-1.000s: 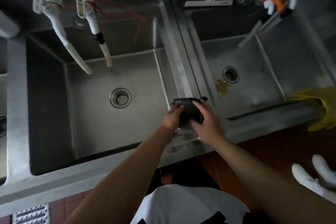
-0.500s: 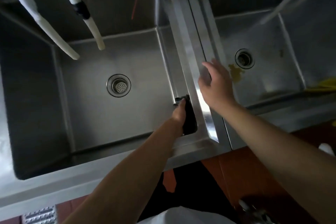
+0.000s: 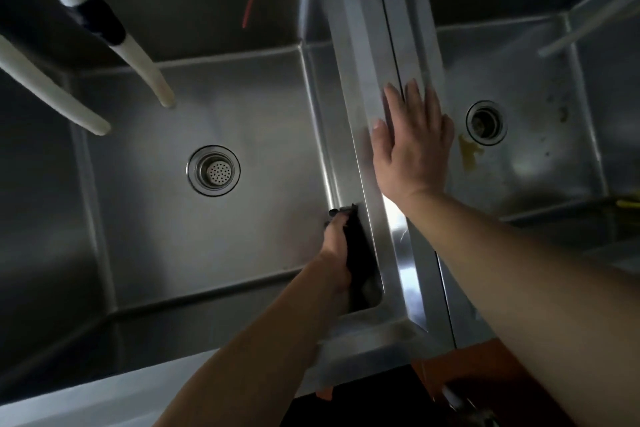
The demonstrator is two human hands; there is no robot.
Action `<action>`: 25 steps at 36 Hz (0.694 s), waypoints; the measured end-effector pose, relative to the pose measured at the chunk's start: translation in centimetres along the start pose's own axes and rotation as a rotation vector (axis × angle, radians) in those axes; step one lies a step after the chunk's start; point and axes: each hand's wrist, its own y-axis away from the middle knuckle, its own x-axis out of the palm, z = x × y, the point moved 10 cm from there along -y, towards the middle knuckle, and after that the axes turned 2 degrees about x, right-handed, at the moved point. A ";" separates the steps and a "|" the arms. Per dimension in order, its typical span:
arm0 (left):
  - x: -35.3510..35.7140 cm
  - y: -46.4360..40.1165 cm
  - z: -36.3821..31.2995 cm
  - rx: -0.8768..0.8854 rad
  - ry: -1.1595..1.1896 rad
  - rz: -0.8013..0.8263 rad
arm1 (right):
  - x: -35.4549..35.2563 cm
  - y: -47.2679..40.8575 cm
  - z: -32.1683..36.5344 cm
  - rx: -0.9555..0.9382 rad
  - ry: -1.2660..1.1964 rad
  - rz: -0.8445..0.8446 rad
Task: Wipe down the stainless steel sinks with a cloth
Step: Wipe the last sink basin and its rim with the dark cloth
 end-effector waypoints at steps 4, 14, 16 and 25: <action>0.5 -0.2 -0.6 -0.044 -0.036 -0.056 | -0.1 -0.2 -0.1 0.009 -0.003 -0.020; 3.2 0.4 -3.1 0.111 0.215 0.063 | 0.1 -0.2 -0.3 0.010 0.007 -0.031; 4.5 0.9 -5.8 0.177 0.240 0.139 | 0.1 -0.2 -0.2 0.005 0.015 -0.036; 10.0 1.9 -28.5 0.591 0.102 0.180 | 0.2 -0.4 -0.3 0.025 0.017 -0.012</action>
